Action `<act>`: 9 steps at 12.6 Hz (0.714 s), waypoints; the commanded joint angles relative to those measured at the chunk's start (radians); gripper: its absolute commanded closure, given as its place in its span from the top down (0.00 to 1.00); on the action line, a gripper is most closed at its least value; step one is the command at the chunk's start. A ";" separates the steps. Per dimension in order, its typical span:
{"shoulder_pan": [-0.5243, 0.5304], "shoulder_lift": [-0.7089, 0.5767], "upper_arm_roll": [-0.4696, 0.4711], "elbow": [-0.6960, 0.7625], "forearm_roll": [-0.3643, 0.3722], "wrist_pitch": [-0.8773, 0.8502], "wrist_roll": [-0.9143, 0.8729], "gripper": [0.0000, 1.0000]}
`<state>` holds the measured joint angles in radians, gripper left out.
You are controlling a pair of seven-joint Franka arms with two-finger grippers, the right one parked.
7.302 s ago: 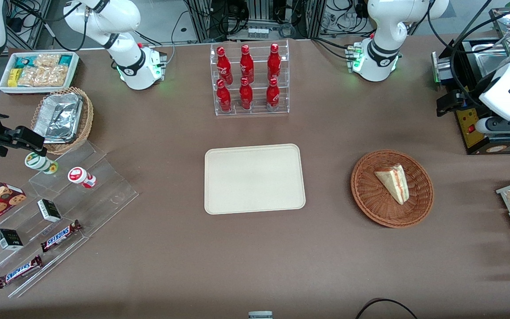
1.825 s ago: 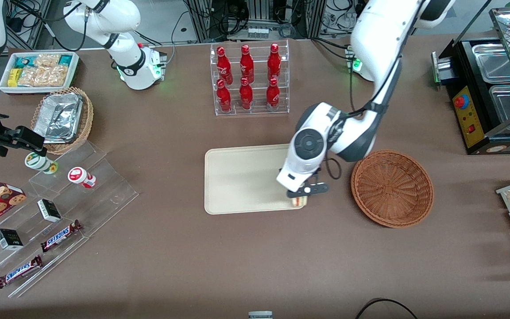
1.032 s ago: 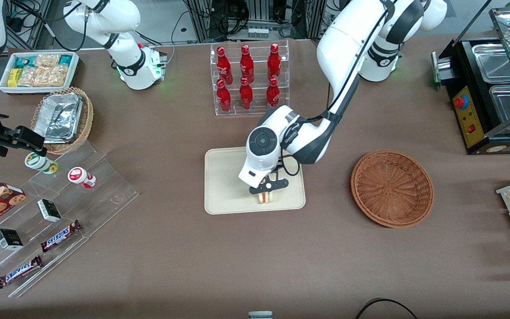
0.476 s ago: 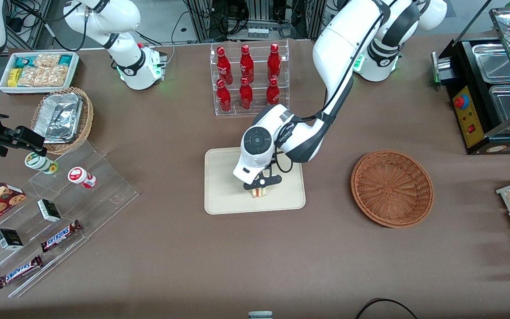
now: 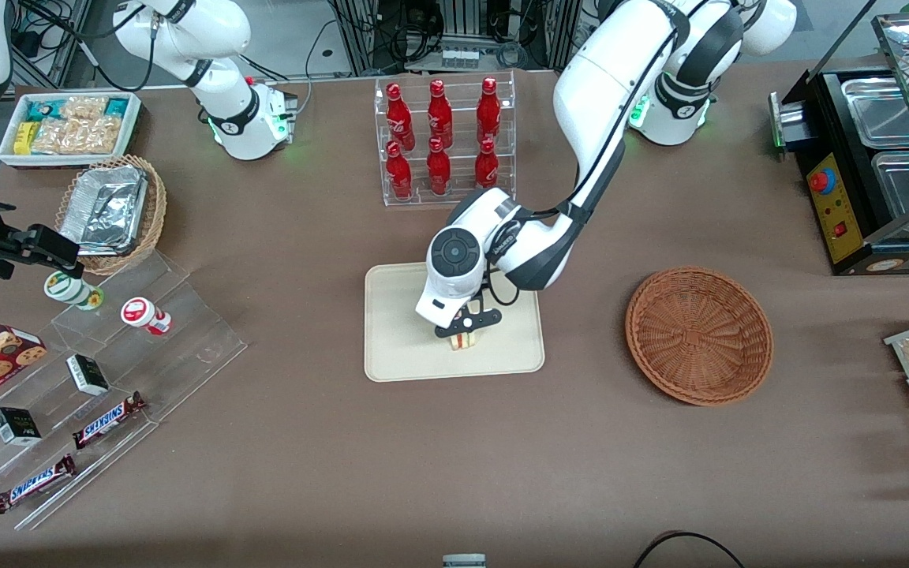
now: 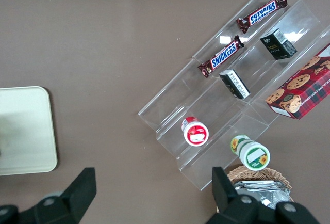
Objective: Place sandwich from basket to tray
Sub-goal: 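Lower the sandwich onto the tray with the left gripper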
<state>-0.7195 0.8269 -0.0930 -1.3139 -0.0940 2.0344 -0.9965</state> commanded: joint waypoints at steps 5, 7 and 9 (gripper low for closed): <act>0.002 -0.057 0.016 0.045 -0.001 -0.065 -0.013 1.00; 0.005 -0.103 0.028 0.045 -0.003 -0.098 -0.010 1.00; 0.031 -0.149 0.032 0.045 -0.006 -0.149 -0.008 1.00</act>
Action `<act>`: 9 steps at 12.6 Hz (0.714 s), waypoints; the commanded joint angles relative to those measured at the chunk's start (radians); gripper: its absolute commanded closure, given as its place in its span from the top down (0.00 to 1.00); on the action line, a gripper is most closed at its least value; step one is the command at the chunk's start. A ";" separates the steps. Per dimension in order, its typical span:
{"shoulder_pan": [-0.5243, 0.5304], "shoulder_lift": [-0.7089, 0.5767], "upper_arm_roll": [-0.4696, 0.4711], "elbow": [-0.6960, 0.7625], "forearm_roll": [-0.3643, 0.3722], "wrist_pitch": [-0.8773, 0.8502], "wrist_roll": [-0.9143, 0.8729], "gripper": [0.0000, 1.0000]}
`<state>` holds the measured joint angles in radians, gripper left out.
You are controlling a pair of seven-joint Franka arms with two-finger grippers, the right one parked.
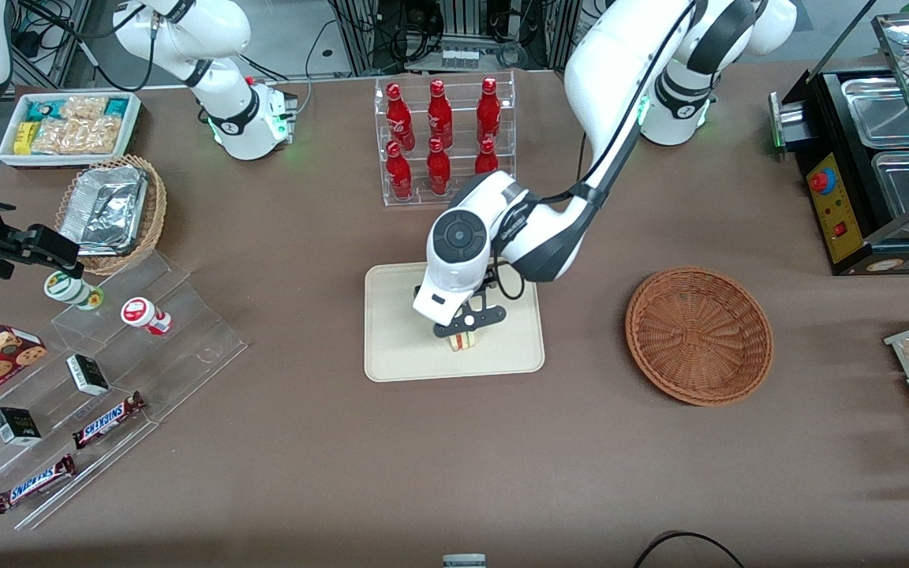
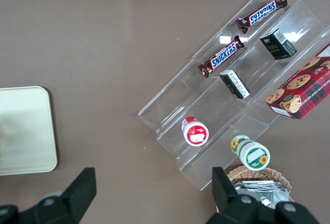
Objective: Place sandwich from basket to tray
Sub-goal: 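Open the left gripper to release the sandwich on the tray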
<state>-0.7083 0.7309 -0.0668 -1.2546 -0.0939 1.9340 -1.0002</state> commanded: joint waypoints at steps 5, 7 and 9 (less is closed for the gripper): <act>0.113 -0.162 0.013 -0.042 0.006 -0.208 0.144 1.00; 0.176 -0.207 0.025 -0.083 0.006 -0.236 0.242 1.00; 0.245 -0.301 0.024 -0.191 0.006 -0.231 0.357 1.00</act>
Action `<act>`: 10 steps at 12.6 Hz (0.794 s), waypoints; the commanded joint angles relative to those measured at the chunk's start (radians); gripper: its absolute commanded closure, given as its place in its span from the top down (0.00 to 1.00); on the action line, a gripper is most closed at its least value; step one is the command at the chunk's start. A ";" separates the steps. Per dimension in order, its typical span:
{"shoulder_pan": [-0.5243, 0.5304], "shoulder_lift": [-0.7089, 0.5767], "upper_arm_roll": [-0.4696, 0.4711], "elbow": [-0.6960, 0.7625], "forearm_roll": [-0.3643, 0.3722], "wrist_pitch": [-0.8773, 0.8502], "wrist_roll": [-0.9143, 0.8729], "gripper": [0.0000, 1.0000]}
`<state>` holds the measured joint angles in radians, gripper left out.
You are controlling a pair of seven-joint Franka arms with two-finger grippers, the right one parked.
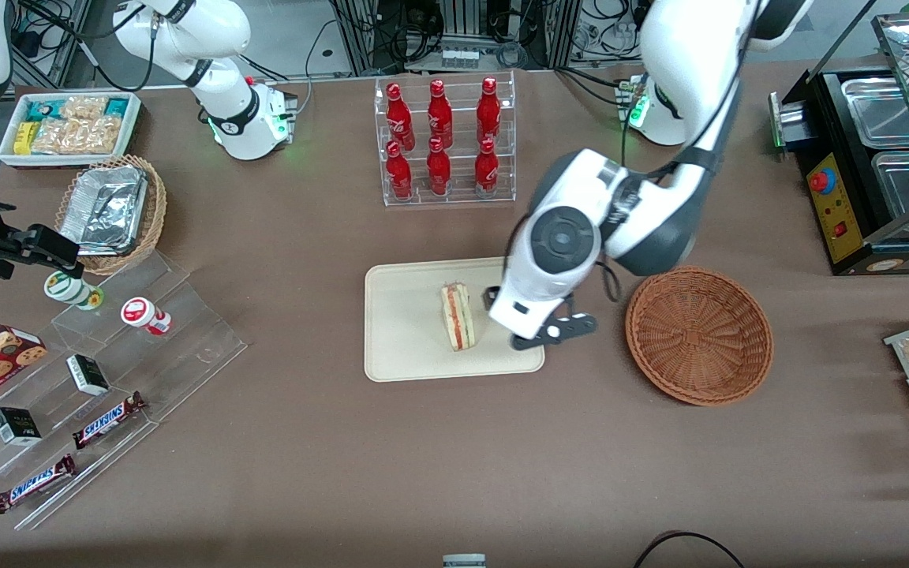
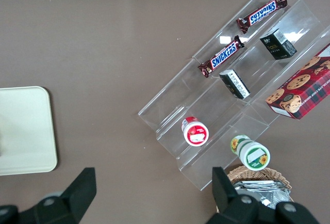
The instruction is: Place sandwich from basket to tray
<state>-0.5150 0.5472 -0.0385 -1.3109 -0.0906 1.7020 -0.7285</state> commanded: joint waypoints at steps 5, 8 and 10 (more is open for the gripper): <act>0.214 -0.294 -0.003 -0.318 0.005 -0.002 0.343 1.00; 0.297 -0.436 -0.003 -0.437 0.032 -0.005 0.478 1.00; 0.332 -0.501 -0.001 -0.475 0.058 -0.054 0.556 1.00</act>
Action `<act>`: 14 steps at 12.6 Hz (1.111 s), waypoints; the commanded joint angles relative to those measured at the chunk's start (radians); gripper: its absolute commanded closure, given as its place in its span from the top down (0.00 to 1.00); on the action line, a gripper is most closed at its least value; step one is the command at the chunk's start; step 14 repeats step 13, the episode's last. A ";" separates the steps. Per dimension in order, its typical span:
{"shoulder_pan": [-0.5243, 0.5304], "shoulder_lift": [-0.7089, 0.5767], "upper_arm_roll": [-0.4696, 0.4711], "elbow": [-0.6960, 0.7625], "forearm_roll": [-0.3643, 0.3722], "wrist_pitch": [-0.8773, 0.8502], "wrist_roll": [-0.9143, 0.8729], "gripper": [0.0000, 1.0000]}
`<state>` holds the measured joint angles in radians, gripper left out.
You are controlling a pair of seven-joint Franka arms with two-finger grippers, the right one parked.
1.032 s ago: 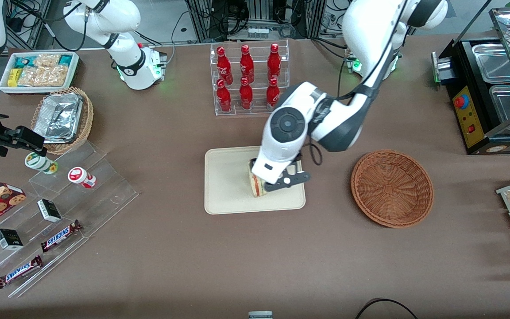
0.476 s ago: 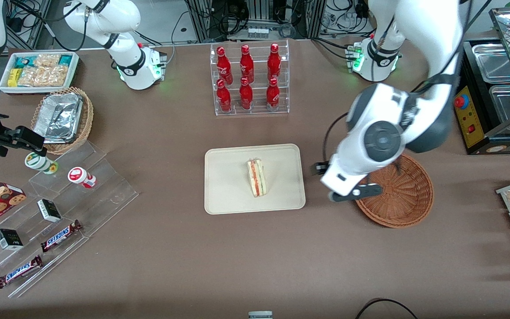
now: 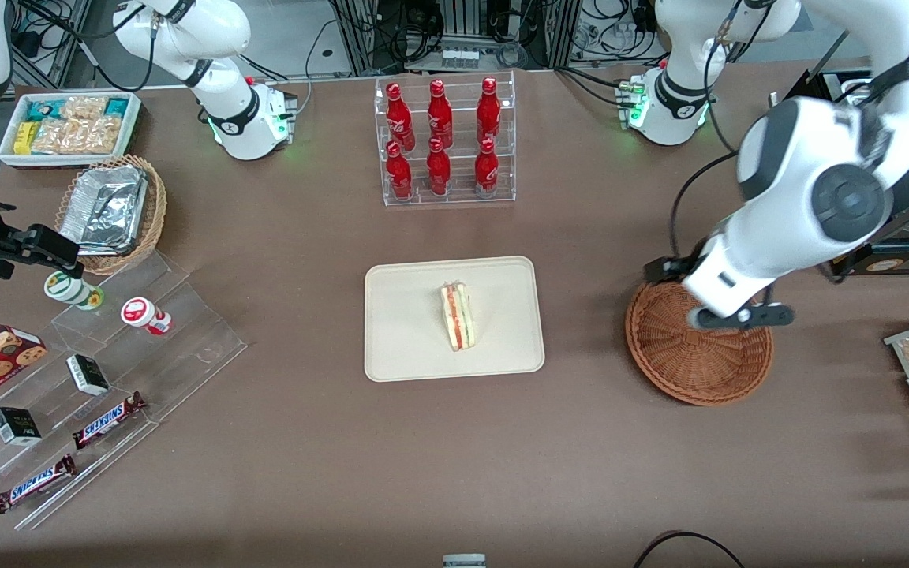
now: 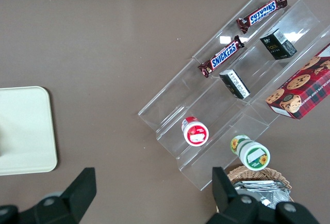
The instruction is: Place sandwich from basket to tray
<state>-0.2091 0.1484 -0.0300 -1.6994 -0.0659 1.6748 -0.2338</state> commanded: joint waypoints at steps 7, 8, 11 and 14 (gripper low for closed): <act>0.189 -0.246 -0.024 -0.083 0.047 -0.175 0.221 1.00; 0.200 -0.259 -0.022 -0.079 0.049 -0.185 0.232 1.00; 0.229 -0.262 -0.021 -0.013 0.086 -0.246 0.297 1.00; 0.237 -0.260 -0.021 -0.008 0.086 -0.253 0.300 1.00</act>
